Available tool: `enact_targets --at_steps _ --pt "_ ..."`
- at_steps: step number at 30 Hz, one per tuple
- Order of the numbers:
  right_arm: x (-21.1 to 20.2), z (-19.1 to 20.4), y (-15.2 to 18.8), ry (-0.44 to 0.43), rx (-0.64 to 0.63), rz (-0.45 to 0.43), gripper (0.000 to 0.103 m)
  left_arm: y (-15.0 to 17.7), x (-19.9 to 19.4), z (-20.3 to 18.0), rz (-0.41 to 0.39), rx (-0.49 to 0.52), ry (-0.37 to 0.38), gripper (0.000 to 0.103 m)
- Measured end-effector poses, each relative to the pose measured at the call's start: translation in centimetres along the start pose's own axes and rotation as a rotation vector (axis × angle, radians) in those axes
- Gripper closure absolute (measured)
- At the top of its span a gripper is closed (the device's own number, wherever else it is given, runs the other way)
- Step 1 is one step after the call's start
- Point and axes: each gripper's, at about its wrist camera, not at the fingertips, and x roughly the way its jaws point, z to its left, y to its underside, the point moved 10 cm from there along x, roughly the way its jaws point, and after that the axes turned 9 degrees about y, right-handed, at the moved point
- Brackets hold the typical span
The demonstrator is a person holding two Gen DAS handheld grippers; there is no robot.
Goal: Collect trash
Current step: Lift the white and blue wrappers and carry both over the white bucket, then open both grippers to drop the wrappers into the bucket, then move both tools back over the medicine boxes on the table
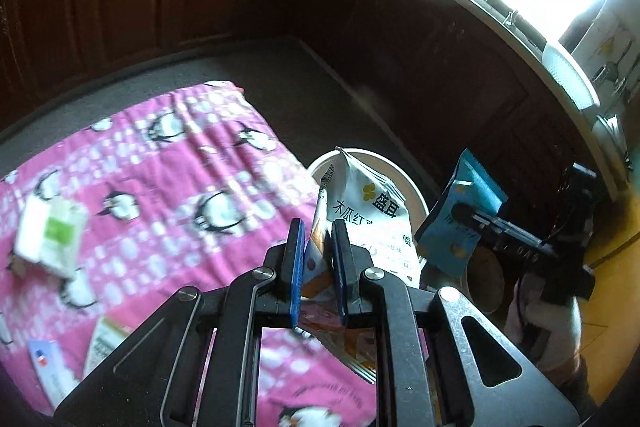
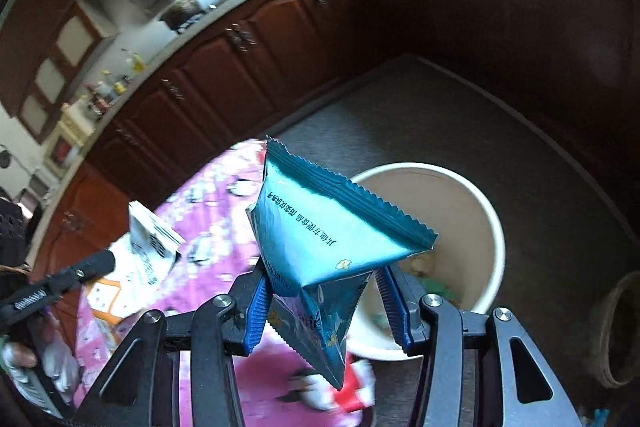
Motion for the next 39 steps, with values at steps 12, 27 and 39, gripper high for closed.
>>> enact_targets --at_steps 12,27,39 --pt "5.1 -3.3 0.6 0.103 0.005 0.064 0.055 -1.7 7.7 -1.8 0.026 -0.022 0.019 0.092" --pt "5.3 -4.9 1.9 0.114 0.066 0.098 0.037 -1.0 10.9 -1.6 0.042 -0.069 0.033 0.063" --pt "4.5 -3.5 2.3 0.103 0.046 0.095 0.037 -0.5 8.3 -0.6 0.003 -0.078 0.018 0.043"
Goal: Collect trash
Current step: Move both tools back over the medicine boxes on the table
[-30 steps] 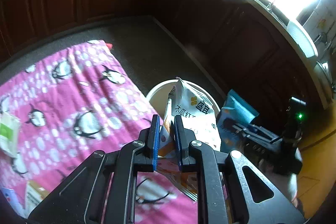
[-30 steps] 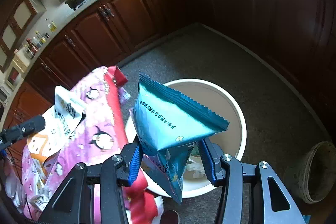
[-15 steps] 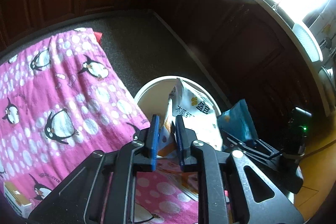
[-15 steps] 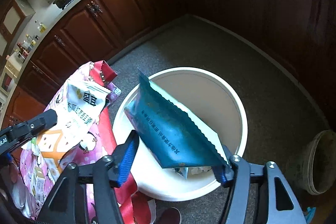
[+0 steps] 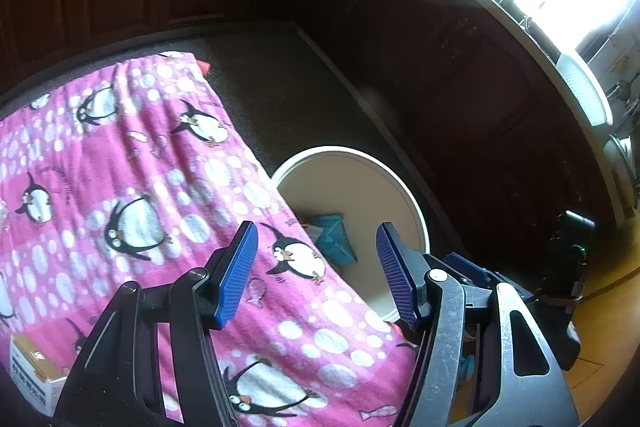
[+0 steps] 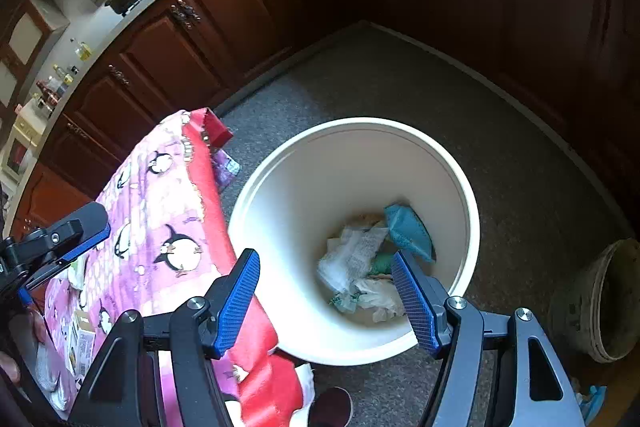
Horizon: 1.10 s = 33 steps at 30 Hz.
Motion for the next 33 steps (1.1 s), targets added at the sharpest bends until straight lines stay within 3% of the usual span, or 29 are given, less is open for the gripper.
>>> enact_targets --at_steps 20,33 --pt "-3.8 5.6 0.0 -0.041 -0.092 -0.070 0.032 -0.1 -6.6 2.2 -0.091 0.023 -0.120 0.043" --pt "-6.2 12.7 1.5 -0.098 -0.205 -0.107 0.030 1.0 -13.3 5.6 -0.178 0.045 -0.242 0.043"
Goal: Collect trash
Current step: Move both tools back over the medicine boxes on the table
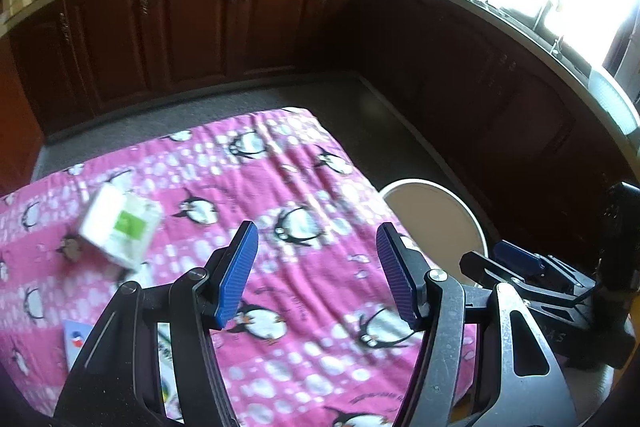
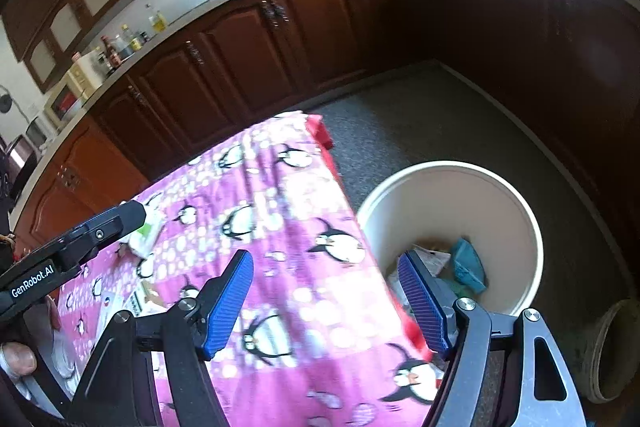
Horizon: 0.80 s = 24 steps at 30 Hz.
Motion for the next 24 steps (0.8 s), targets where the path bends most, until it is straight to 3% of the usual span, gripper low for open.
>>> enact_targets --at_steps 24 --pt "-0.8 13.6 3.2 -0.098 -0.225 0.018 0.029 7.2 -11.7 16.1 0.011 -0.196 -0.133 0.043"
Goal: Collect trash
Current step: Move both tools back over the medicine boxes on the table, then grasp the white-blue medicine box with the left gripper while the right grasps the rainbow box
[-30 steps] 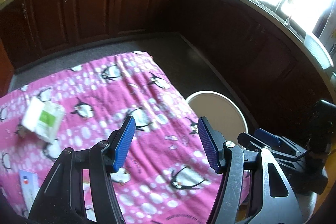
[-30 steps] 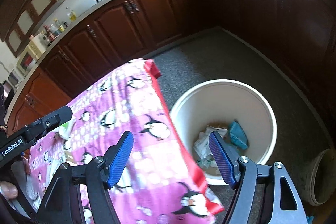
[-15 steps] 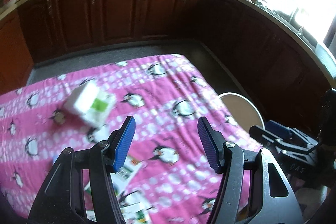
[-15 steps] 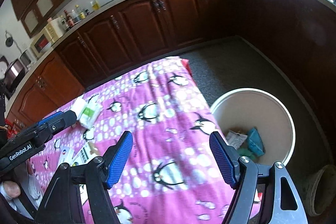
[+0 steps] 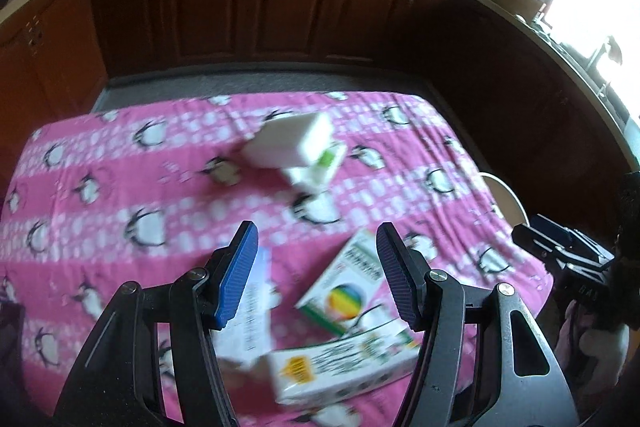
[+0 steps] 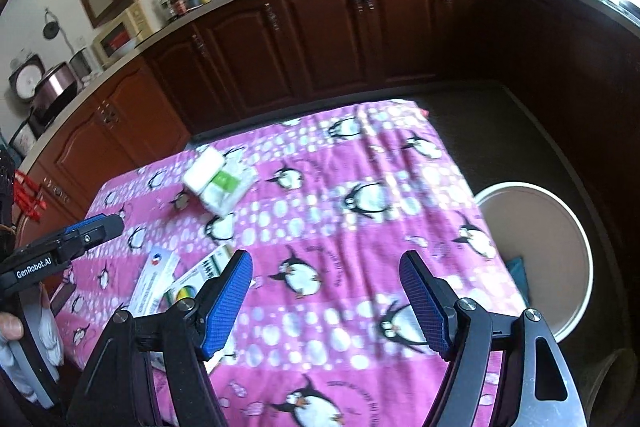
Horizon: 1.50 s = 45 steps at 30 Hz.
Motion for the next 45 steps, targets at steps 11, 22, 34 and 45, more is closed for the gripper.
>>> enact_targets --at_steps 11,22,34,45 --pt "2.8 6.2 2.8 -0.128 -0.059 0.115 0.029 4.4 -0.2 6.3 0.097 -0.080 -0.042 0.043" --pt "8.4 7.9 5.5 -0.096 -0.121 0.284 0.046 7.9 4.7 7.1 0.220 -0.063 -0.075 0.043" --pt "13.6 12.6 1.7 -0.121 -0.107 0.317 0.046 5.8 6.5 9.3 0.209 -0.092 -0.111 0.043" --pt "11.9 12.5 0.7 -0.136 -0.078 0.290 0.038 7.8 6.7 7.4 0.279 -0.057 -0.013 0.043"
